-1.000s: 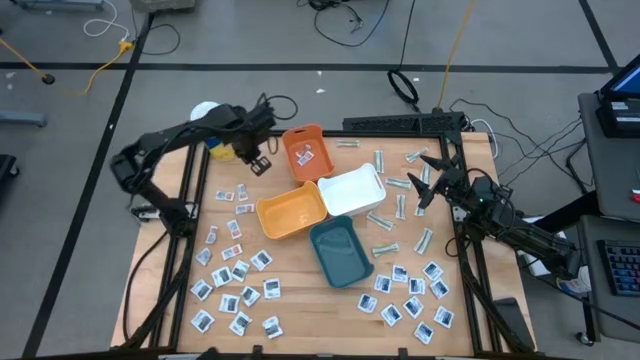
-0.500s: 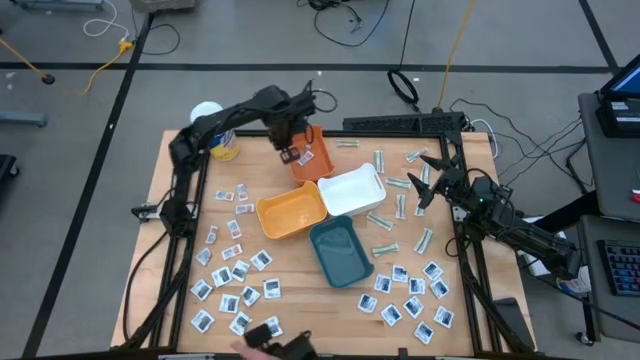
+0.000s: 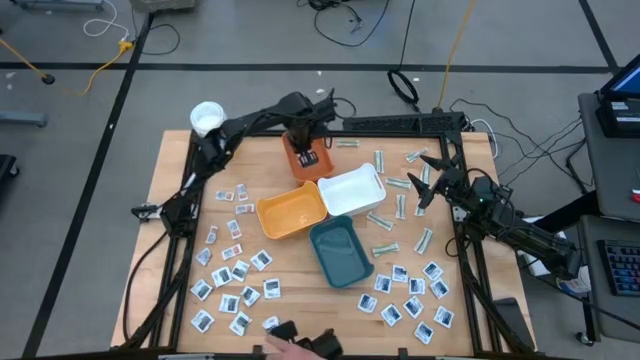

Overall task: Pick & Place First Aid Supplies
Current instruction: Put the orange ointment pack into the orange bin

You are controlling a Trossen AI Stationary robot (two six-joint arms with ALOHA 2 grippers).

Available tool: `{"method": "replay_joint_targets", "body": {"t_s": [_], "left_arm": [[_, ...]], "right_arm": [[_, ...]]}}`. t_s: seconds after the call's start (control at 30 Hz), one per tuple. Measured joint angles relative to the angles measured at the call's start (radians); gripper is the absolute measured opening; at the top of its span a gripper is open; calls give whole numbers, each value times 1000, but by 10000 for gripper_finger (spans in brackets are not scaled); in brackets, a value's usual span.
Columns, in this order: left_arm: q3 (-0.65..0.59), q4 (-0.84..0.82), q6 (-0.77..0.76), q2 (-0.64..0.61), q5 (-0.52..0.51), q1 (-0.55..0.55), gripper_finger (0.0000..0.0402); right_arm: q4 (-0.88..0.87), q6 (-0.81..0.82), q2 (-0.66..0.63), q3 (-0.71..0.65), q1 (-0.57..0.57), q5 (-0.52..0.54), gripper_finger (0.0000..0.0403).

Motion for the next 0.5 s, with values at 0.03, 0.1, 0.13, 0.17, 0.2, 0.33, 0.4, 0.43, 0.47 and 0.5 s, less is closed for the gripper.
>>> {"method": "replay_joint_targets", "body": {"t_s": [0.03,0.1,0.13,0.17,0.2,0.33,0.4,0.43,0.47,0.5], "left_arm": [[0,3,-1,8,1,-2,0],[0,4,-2,26,1,-6,0],[0,4,-3,35,0,-8,0],[0,5,-4,44,1,-10,0],[0,7,-4,53,0,-12,0],[0,13,-11,67,2,-18,2],[0,19,-22,67,16,-17,8],[0,19,-28,67,30,-17,12],[0,18,-28,67,47,-17,16],[0,19,-29,67,61,-17,22]], "right_arm": [[0,0,0,0,0,0,322],[0,0,0,0,0,0,322],[0,0,0,0,0,0,322],[0,0,0,0,0,0,322],[0,0,0,0,0,0,322],[0,0,0,0,0,0,322],[0,0,0,0,0,0,322],[0,0,0,0,0,0,322],[0,0,0,0,0,0,322],[0,0,0,0,0,0,322]]}}
